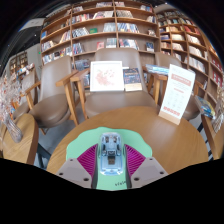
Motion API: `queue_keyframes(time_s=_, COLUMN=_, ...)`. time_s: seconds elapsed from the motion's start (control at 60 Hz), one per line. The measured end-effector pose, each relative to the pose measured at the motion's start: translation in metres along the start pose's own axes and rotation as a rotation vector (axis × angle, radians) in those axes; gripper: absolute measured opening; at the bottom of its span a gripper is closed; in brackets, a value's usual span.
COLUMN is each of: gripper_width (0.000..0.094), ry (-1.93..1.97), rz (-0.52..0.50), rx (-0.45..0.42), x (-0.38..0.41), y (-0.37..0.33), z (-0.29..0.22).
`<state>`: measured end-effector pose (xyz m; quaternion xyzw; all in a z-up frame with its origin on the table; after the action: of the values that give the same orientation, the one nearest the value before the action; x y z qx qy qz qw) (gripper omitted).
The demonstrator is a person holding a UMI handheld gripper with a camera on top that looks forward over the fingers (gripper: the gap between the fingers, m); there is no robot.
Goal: Arrange mouse
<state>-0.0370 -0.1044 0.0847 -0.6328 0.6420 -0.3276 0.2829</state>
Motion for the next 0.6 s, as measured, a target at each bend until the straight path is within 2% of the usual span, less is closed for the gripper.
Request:
queue_keyframes(time_s=0.1, gripper_width=0.04, ry=-0.001, rz=0.031, rx=0.046, x=0.005, y=0.024, z=0.019)
queue_keyframes(time_s=0.15, gripper_width=0.0431, ry=-0.004, rz=0.04, rx=-0.001, x=0.007, y=0.024, z=0.018)
queue_keyframes(time_s=0.25, gripper_width=0.0499, ry=0.0, rz=0.025, rx=0.014, x=0.006, y=0.023, z=0.02)
queue_keyframes(time_s=0.267, gripper_width=0.0538, ry=0.006, rz=0.021, rx=0.016, x=0.006, y=0.023, z=0.018)
queue_keyframes(time_s=0.333, gripper_width=0.0828, ry=0.031, rz=0.016, rx=0.001, x=0.005, y=0.007, z=0.019)
queue_keyframes(time_s=0.35, gripper_width=0.0864, ry=0.031, rz=0.016, rx=-0.007, x=0.004, y=0.002, z=0.017)
queue_keyframes(time_s=0.4, gripper_width=0.0819, ry=0.023, rz=0.023, rx=-0.033, x=0.002, y=-0.018, z=0.016)
queue_keyframes(time_s=0.467, gripper_width=0.0862, ry=0.009, rz=0.041, rx=-0.072, x=-0.006, y=-0.056, z=0.019)
queue_keyframes(time_s=0.6, gripper_width=0.0857, ry=0.0, rz=0.06, rx=-0.139, x=-0.023, y=-0.143, z=0.043)
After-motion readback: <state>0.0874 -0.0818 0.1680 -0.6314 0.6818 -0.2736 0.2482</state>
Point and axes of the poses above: the point between the fingertips, and its own axes, seen from behind it with the camera up: x to the left, z down, y forward, the way the camera looks, the point moved 10 cm from there along -y, backward, against the way the camera looks, and after that the axes turned 12 degrees about x, right-handed, at the moved point
